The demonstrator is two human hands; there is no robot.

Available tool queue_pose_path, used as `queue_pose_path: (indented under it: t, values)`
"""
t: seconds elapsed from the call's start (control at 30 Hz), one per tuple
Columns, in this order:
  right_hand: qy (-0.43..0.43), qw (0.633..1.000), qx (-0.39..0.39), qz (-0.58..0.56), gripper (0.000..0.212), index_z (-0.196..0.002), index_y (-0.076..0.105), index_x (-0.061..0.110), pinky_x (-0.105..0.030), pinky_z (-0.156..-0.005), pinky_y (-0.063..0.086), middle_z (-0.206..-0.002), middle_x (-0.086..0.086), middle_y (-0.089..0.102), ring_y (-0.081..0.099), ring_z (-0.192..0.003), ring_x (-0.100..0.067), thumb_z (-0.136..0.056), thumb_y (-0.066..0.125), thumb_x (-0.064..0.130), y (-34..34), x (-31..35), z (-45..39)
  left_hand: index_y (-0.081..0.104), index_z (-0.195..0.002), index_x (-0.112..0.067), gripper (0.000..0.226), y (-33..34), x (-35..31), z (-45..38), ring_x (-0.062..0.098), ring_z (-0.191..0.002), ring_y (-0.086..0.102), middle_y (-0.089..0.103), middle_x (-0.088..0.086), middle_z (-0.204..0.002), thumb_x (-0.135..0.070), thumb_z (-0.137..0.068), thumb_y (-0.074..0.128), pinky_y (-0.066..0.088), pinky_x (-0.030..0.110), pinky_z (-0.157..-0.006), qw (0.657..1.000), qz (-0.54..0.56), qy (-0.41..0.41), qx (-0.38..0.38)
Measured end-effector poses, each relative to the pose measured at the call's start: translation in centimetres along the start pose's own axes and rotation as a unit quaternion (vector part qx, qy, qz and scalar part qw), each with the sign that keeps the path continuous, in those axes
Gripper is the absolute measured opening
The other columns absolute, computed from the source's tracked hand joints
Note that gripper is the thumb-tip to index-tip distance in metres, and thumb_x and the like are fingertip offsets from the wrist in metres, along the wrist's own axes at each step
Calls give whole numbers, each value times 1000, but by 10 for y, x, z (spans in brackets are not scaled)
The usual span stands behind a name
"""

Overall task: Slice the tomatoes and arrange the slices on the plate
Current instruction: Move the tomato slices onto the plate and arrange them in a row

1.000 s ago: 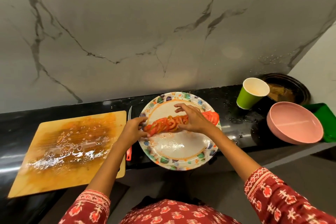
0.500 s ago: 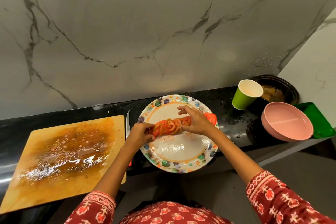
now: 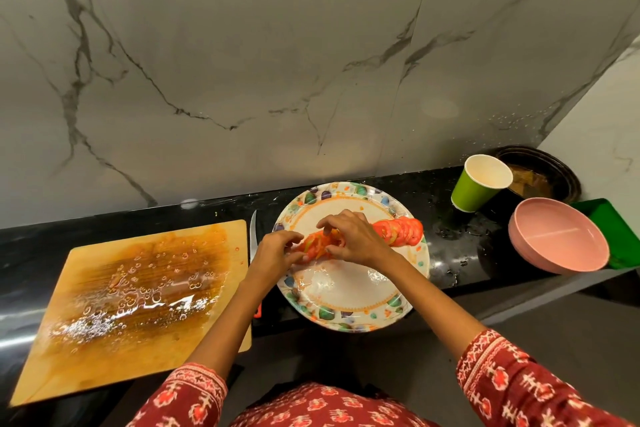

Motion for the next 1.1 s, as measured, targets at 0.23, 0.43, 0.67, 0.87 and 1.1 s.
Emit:
queue_pose_path:
  t: [0.23,0.43,0.67,0.87,1.1]
  values:
    - [2,1000,-16,-17,37,-123,55,15,-28,-90,27,-113,-3,63,47,-109,-17,-86,62,20,-2,7,-7,64,-111,-9,31,2,-15,-15,11,-86,60,68,6,-101,-19,-82,69,51,24,-79,999,-19,19,-19]
    - [20,999,-37,-27,38,-122,55,16,-30,-89,28,-111,-2,63,47,-106,-17,-85,63,20,-5,0,-1,60,-116,-8,35,6,-21,-20,13,-83,62,69,8,-93,-15,-82,67,54,27,-80,1000,5,-7,-28]
    - [29,997,-63,-45,35,-118,58,15,-33,-91,33,-107,-2,64,51,-104,-17,-84,65,22,-8,-8,-1,63,-103,-6,26,-18,-14,-19,10,-69,62,66,3,-78,0,-77,66,54,20,-67,992,95,-43,-70]
    - [25,997,-51,-49,35,-119,57,16,-32,-91,30,-110,-2,63,48,-107,-16,-85,63,22,-4,2,-8,59,-104,-10,27,-31,4,-9,6,-70,65,67,-2,-76,-2,-80,68,53,14,-66,995,76,-40,50]
    - [19,998,-43,-38,35,-120,56,16,-28,-87,28,-112,-2,62,48,-107,-17,-86,63,22,-3,6,-8,58,-116,-10,39,-12,6,-1,10,-87,61,64,1,-95,-3,-79,68,51,15,-74,997,51,-3,53]
Point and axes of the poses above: each hand's wrist, its own z-axis away from the middle knuckle, its own y-axis out of the palm, x = y × z, the point moved 1 cm from there along -z, towards the middle knuckle
